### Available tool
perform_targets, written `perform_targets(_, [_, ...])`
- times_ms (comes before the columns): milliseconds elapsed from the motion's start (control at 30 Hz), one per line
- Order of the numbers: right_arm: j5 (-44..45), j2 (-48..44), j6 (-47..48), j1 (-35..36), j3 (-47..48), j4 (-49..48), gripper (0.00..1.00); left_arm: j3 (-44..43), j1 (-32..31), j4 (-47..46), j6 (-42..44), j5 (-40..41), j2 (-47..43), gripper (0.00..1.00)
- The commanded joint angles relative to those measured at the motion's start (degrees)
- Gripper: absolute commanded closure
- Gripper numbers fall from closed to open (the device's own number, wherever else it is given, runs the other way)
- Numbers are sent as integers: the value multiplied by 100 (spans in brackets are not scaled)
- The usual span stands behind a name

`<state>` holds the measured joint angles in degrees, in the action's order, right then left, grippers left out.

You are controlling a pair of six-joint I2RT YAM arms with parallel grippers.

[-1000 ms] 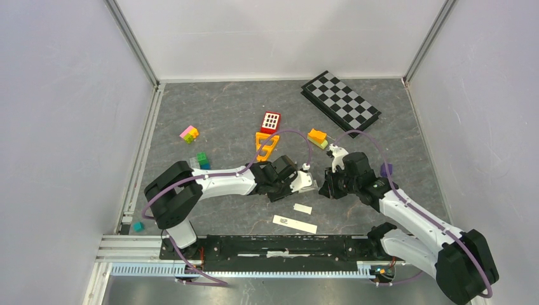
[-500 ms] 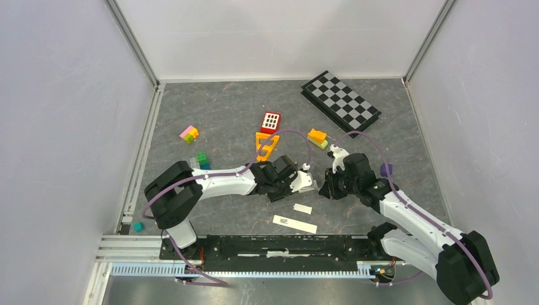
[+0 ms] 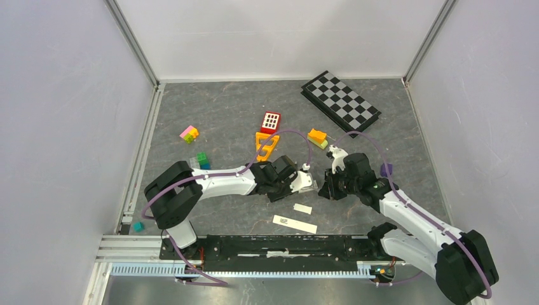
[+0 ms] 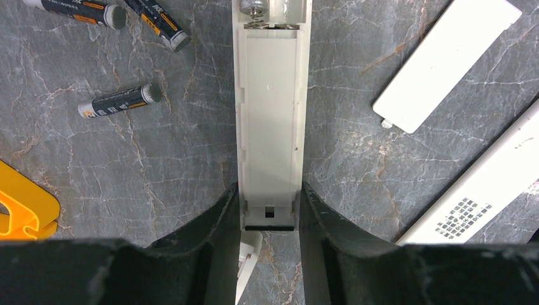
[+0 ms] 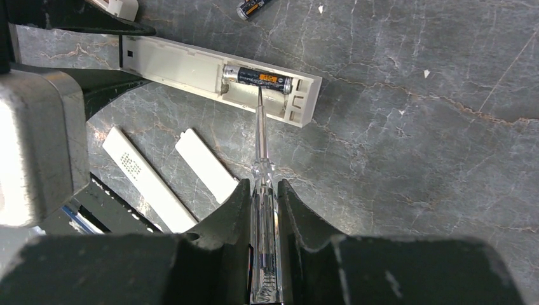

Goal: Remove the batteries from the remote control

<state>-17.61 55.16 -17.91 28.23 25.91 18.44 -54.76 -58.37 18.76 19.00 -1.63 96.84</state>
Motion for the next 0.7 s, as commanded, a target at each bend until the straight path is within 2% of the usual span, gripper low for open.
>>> perform_targets(0, [-381,82,164,-10,117,-18,89,-78,-51,207,92,-30,-41,98])
perform_targets(100, [-286,119,190,-12,133,0,90,-61,-47,206,86,-30,-64,98])
perform_targets(200, [562,-98,-34,-10,80,63,93,-44,-49,202,86,4,-93,98])
perform_targets(367, [964,-261,-144,-10,-12,64,92,-25,-51,205,90,22,-146,98])
perform_targets(533, [847,-242,-135,-13,71,52,92,-54,-51,202,90,-1,-115,98])
perform_targets(667, [-94,37,150,-13,124,32,92,-44,-46,207,85,-11,-112,98])
